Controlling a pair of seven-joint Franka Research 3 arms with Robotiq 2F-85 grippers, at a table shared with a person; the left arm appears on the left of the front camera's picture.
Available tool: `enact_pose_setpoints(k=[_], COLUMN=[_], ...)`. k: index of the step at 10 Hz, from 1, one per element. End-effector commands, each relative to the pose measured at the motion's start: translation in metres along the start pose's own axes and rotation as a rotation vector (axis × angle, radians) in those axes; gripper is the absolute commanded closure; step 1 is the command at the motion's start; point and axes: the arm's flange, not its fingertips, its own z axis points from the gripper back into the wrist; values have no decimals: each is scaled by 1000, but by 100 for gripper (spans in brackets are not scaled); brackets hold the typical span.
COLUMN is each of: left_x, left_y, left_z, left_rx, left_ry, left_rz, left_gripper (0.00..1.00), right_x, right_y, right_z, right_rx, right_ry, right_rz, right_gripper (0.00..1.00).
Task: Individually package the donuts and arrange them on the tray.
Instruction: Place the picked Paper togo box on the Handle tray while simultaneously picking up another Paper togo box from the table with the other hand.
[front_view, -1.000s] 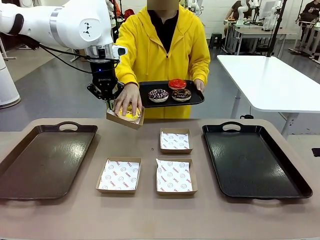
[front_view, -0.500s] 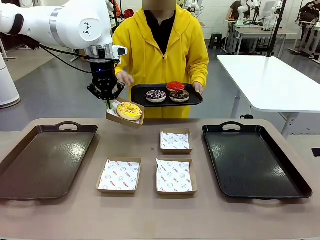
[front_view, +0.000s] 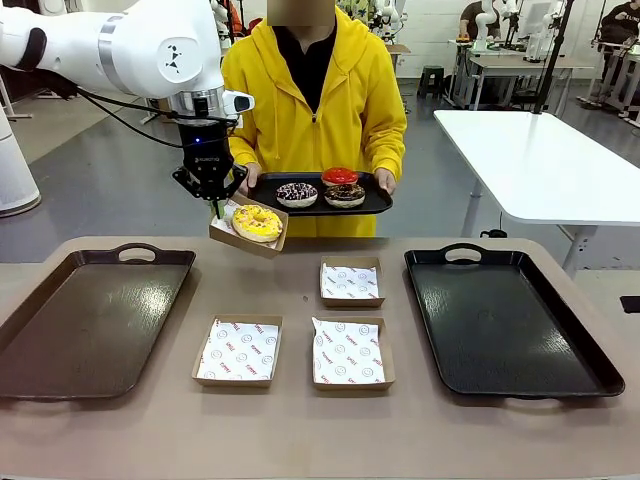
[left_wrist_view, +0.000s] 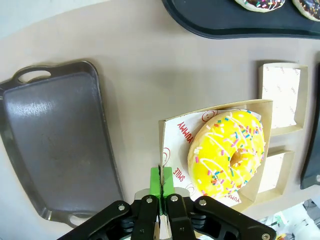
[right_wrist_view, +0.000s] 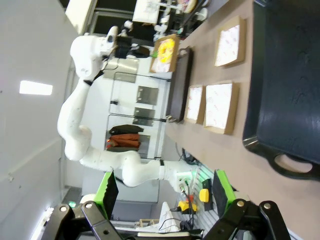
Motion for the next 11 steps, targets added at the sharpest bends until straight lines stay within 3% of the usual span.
enact_pose_setpoints(k=[1, 7, 11], left_x=[-20, -82, -90], left_y=[38, 159, 205], left_z=[6, 14, 1], left_rx=[-17, -23, -14], left_ry=[-3, 1, -4], left_rz=[-42, -1, 9], left_gripper=[99, 99, 99], right_x=[42, 144, 161], right_y=[15, 80, 81], right_z=[-38, -226, -308], right_rx=[-145, -520, -659], right_ry=[9, 138, 163], right_rz=[-45, 64, 151], right_gripper=[0, 0, 0])
